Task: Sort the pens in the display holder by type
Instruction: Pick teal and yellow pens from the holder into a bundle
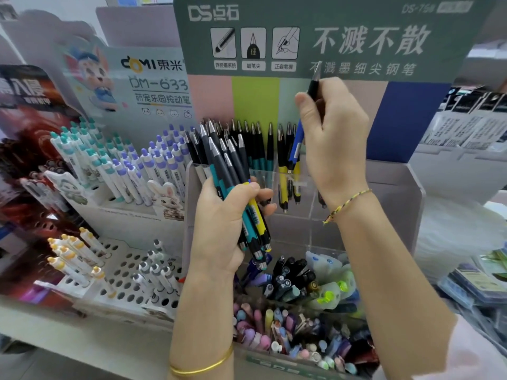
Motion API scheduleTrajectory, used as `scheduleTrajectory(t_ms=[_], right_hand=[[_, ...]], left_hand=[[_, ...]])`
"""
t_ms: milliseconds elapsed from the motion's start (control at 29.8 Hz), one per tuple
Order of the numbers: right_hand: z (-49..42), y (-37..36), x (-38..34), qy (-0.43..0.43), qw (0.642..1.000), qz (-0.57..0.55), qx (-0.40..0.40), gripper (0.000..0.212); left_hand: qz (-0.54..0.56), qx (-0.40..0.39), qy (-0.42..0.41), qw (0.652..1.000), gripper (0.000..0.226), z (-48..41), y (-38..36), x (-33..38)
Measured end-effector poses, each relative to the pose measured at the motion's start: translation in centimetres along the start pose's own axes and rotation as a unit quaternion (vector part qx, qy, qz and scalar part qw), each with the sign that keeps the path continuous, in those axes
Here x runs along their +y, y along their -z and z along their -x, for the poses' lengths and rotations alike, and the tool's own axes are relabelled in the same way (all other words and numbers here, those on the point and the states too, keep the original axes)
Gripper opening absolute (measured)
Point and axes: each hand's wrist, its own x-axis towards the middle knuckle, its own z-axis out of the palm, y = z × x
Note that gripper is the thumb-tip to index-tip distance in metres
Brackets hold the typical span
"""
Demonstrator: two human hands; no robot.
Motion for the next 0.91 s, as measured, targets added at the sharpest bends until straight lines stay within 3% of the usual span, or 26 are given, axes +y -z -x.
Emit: scheduleTrajectory(t_ms=[168,302,403,537,604,705,772,906], right_hand=[[-1.4,0.8,-0.2,-0.007,0.999,0.045,-0.015,0.029],[-1.0,0.6,0.0,-0.072,0.958,0.215,-0.176,0.028],[0.1,0.2,0.3,-0.108,0.936,0.257,-0.216,0.030],[0.8,1.0,-0.2,-0.071,0.982,0.142,-0.107,0.027],[1.2,1.5,-0.8,-0.057,0.986,0.027,-0.156,0.037],[1.5,1.4,-0.8,-0.097,0.959,-0.078,-0.254,0.041],[1.0,1.3,-0.3,-0.117,0.967,-0.105,-0.201,0.038],[-0.8,1.7,0.4,-0.071,0.995,-0.071,0.003,0.038]], left_hand=[[0.026,-0.017,0.034,0.999,0.016,0.0,-0.1,-0.5],[0.035,-0.035,0.043,0.998,0.020,-0.1,-0.2,-0.7],[0.030,-0.044,0.043,0.998,0.019,-0.2,-0.4,-0.9],[0.040,-0.049,0.050,0.997,0.020,-0.1,-0.7,-0.9],[0.042,-0.052,0.046,0.997,0.017,-0.2,-1.0,-0.9],[0.029,-0.048,0.033,0.998,0.018,-0.2,-1.5,-1.1],[-0.005,-0.030,0.020,0.999,0.020,-0.6,-1.4,-1.4],[-0.017,0.002,0.006,1.000,0.020,-1.1,-1.0,-1.6]])
